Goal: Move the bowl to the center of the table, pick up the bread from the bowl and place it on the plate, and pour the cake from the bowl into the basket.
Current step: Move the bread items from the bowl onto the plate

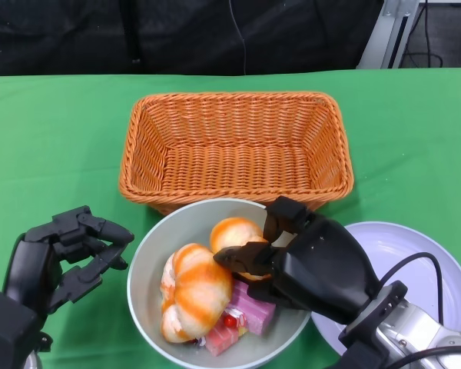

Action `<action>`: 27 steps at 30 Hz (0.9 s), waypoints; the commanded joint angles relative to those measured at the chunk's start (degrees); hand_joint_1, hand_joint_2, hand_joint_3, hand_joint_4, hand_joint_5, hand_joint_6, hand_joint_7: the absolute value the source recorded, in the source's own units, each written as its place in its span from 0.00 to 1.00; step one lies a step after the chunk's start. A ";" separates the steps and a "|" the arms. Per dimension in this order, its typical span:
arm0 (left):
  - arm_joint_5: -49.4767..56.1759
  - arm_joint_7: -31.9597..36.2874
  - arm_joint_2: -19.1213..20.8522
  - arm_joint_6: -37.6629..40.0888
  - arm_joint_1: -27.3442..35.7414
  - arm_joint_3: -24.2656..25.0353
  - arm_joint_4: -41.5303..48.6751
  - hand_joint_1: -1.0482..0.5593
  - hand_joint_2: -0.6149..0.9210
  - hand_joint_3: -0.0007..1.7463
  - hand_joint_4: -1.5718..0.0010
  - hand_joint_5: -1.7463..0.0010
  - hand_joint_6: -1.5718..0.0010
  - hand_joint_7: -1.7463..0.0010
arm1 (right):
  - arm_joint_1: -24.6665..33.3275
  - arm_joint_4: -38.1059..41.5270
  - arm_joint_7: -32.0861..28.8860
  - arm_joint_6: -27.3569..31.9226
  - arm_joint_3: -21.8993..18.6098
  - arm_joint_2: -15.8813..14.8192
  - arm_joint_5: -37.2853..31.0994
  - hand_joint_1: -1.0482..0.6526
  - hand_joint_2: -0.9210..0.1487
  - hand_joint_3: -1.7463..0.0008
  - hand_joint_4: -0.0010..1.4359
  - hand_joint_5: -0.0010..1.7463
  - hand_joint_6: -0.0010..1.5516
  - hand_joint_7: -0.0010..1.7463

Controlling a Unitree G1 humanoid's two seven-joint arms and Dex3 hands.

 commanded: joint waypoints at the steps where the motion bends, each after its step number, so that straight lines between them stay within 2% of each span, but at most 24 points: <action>1: 0.52 0.97 1.21 -0.59 -0.23 0.21 0.53 0.49 1.00 0.13 0.45 0.28 0.39 0.46 | -0.53 1.50 -0.42 0.15 0.43 -0.53 -0.13 0.46 0.00 0.99 0.53 0.84 0.79 0.02; 10: 0.22 0.41 1.47 -1.49 -0.41 0.20 1.56 0.50 1.00 0.13 0.45 0.30 0.39 0.47 | -1.00 2.19 -0.97 -0.66 0.36 -0.70 0.52 0.46 0.00 0.99 0.52 0.86 0.79 0.02; 23: 0.68 0.72 1.64 -2.21 -0.64 0.22 2.36 0.50 1.00 0.13 0.44 0.30 0.39 0.48 | -2.03 5.00 -7.63 -5.36 -0.15 0.01 2.05 0.51 0.00 0.99 0.53 0.87 0.82 0.04; 24: 0.69 0.70 1.66 -2.34 -0.67 0.22 2.52 0.50 1.00 0.13 0.44 0.30 0.39 0.48 | -2.17 5.06 -8.65 -5.70 -0.24 0.05 1.92 0.52 0.00 0.98 0.52 0.90 0.82 0.08; 25: 0.70 0.68 1.70 -2.45 -0.71 0.23 2.67 0.49 1.00 0.13 0.44 0.30 0.39 0.48 | -2.28 5.15 -9.50 -5.92 -0.30 0.10 1.79 0.52 0.00 0.97 0.51 0.92 0.72 0.26; 26: 0.79 0.71 1.75 -2.52 -0.74 0.20 2.78 0.49 1.00 0.13 0.44 0.30 0.39 0.47 | -2.34 5.20 -10.12 -6.13 -0.39 0.14 1.83 0.52 0.00 0.96 0.50 0.94 0.59 0.49; 27: 0.92 0.79 1.80 -2.59 -0.76 0.17 2.86 0.49 1.00 0.13 0.45 0.30 0.39 0.47 | -2.41 5.29 -10.53 -6.36 -0.45 0.17 1.91 0.53 0.00 0.96 0.50 0.94 0.54 0.57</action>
